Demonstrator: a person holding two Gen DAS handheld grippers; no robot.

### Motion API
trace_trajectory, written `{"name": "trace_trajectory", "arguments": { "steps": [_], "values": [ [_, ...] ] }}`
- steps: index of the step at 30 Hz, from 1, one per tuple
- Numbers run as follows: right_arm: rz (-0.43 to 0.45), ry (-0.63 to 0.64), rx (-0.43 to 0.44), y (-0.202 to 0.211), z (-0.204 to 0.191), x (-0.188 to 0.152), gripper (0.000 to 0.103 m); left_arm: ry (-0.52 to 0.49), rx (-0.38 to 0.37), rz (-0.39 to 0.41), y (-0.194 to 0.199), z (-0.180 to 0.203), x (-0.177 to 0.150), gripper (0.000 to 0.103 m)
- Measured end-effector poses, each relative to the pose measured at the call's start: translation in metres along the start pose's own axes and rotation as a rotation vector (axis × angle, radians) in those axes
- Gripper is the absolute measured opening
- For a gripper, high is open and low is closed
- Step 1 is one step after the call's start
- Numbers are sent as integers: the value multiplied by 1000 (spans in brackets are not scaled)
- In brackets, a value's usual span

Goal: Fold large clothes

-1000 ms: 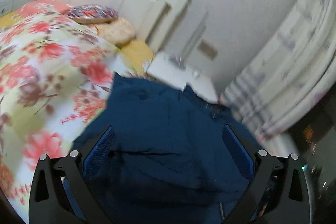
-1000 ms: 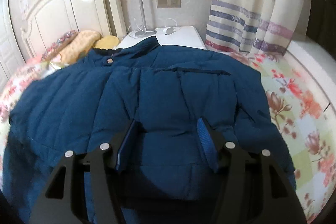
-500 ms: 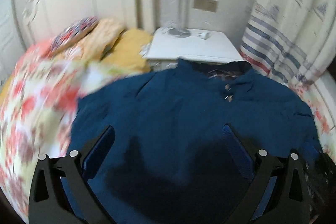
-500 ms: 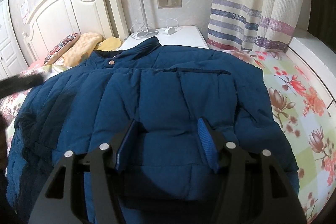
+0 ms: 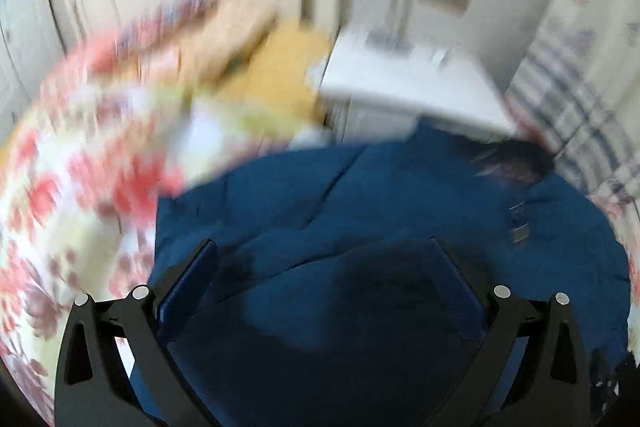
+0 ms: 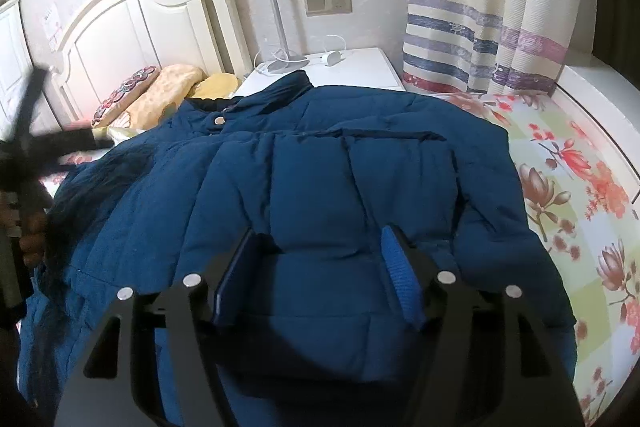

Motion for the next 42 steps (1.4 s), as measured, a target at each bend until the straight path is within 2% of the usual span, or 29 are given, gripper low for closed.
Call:
{"name": "trace_trajectory", "arguments": {
  "steps": [1,4,6,9,11,14,15,16,21,22,24,25,27,28,29,30,31,34,37,39,42],
  "values": [
    [0,1,3,0,-1,0,65,-38,-15,-28,-13,-2,-5,99],
    [0,5,-1,0,-2,0,65,-113,-11,27,-9,1,-7,98],
    [-1,0,4,0,-2,0,65,-85,-7,80,17,0,-10,98],
    [-2,4,0,-1,-2,0,65,-96,-57,179,62,11,-34,98],
    [-3,6,0,0,-2,-1,66,-152,-59,183,77,24,-60,98],
    [-2,7,-1,0,-1,-1,66,-265,15,105,53,44,-100,99],
    [-1,8,-1,0,-2,-1,66,-273,28,115,46,45,-103,99],
    [-1,10,-3,0,-2,-1,66,-270,28,158,43,45,-106,99],
    [1,14,-32,2,-2,0,67,-263,20,156,39,42,-109,99],
    [18,-7,-46,9,-1,0,67,-261,17,156,38,42,-109,99],
    [68,-30,-17,24,-9,3,68,-259,15,155,38,42,-109,99],
    [99,2,-2,33,-22,5,68,-258,15,155,38,42,-109,99],
    [88,119,-20,30,-45,2,71,-257,12,155,38,41,-109,99],
    [30,184,-16,17,-57,-5,73,-255,10,155,37,42,-108,99],
    [-40,233,-19,4,-64,-15,80,-253,6,156,37,41,-108,99],
    [-76,301,-66,-6,-68,-21,81,-251,5,155,37,41,-109,99],
    [-78,327,-86,-7,-70,-21,81,-249,3,155,38,41,-109,99],
    [-133,284,-61,-6,-70,-8,82,-244,-6,155,38,40,-109,99],
    [-52,257,-116,0,-59,39,82,-241,-11,154,38,40,-109,99],
    [-50,218,-120,-10,-47,61,84,-239,-14,154,38,40,-109,99],
    [-136,134,-176,-48,-14,73,84,-235,-21,155,39,40,-110,99]
  ]
}}
Point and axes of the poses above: each gripper's, at about its wrist camera, not at the fingertips, and y roughly against the way its jaws point, z to its right, x to its top, the point moved 10 cm from there along -y, roughly the way its jaws point, and after that the axes turned 3 degrees about -z, right-handed, at the moved point
